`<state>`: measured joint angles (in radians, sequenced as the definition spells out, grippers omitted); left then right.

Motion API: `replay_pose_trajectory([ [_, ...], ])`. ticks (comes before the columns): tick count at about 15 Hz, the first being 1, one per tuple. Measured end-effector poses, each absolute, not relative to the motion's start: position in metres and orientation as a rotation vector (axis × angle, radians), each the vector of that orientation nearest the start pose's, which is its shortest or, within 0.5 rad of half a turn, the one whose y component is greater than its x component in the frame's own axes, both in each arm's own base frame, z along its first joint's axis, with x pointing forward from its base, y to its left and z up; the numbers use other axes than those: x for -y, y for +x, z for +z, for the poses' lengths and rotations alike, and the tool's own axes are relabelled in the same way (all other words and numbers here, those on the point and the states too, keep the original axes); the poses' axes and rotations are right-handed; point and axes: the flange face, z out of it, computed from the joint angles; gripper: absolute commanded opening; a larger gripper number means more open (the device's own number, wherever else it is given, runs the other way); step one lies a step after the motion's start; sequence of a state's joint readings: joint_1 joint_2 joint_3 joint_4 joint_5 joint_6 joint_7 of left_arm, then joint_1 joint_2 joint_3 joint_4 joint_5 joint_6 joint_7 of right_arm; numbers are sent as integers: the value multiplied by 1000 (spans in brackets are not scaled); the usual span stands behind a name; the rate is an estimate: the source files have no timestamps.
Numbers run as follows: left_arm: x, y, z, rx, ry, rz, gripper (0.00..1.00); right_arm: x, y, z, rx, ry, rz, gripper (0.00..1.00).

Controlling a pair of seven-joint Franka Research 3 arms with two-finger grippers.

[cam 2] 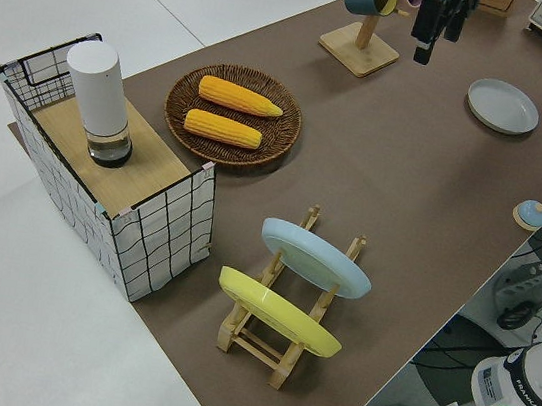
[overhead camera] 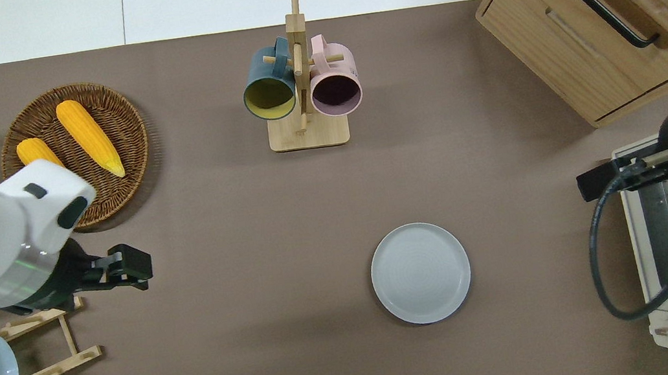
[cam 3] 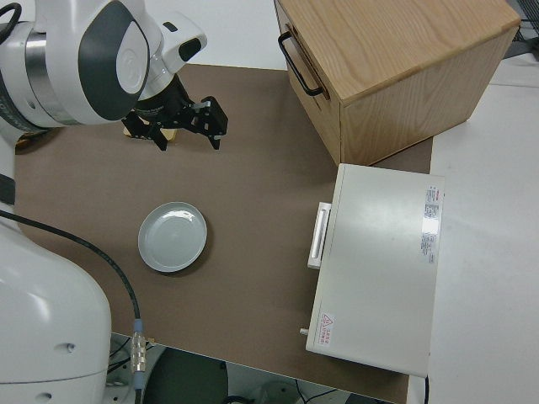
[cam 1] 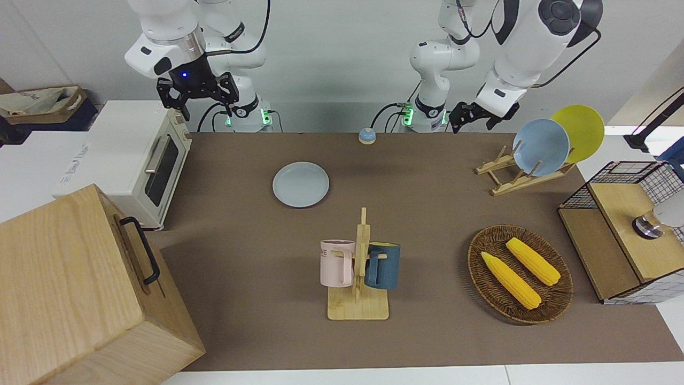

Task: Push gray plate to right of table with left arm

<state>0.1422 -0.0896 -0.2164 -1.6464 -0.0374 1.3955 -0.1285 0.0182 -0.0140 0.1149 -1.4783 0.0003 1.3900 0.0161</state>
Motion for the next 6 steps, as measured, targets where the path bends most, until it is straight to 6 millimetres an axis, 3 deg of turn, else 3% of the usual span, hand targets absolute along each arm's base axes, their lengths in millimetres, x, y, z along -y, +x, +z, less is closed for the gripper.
replay_pose_trajectory([
  [3, 37, 508, 641, 65, -3146, 191, 995, -71, 526, 660, 184, -3141, 117, 983],
  [6, 29, 519, 642, 76, -3150, 177, 995, -71, 526, 660, 184, -3141, 117, 983],
])
